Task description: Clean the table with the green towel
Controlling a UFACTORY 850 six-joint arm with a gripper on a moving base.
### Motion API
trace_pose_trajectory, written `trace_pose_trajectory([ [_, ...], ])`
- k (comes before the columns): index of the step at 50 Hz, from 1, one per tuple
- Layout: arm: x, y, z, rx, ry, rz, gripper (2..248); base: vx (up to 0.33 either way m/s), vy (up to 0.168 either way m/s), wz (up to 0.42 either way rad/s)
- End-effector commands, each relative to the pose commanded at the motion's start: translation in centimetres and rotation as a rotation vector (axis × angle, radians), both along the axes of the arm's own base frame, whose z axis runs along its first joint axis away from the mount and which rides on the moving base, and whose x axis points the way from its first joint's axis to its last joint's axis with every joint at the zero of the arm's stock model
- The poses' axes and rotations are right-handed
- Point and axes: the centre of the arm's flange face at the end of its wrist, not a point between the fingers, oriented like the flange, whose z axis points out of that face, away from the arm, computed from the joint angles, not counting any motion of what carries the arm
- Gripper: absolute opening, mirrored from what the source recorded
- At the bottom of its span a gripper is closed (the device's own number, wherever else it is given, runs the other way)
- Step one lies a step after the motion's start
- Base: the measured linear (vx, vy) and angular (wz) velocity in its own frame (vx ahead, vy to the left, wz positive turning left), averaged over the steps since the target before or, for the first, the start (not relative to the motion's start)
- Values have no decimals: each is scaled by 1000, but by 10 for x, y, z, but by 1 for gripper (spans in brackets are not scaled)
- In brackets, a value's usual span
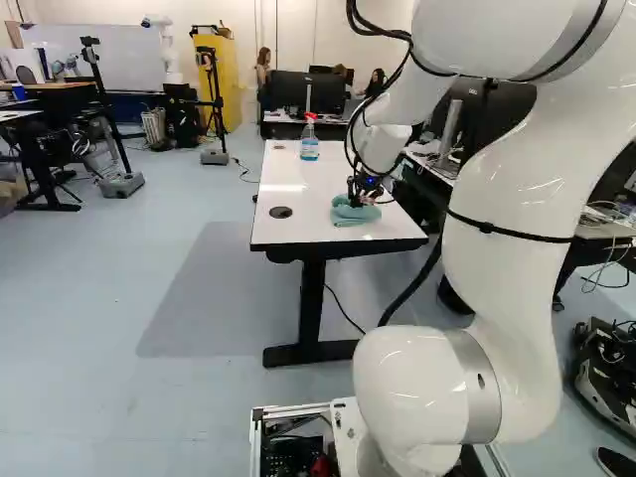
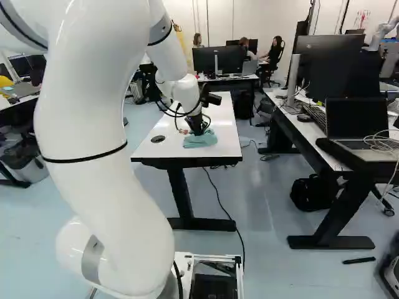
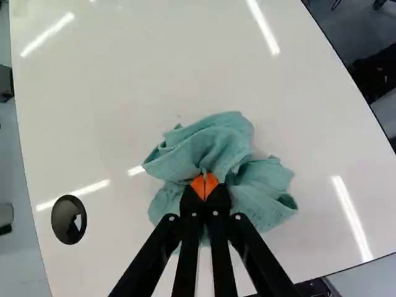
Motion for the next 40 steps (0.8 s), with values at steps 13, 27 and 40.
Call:
trace_pose_trajectory([
  [13,0,0,0,0,0,-1,20,0,0,0],
  [27,-5,-19,0,0,1,-36,20,0,0,0],
  [40,-5,-42,0,0,-1,-79,20,0,0,0],
])
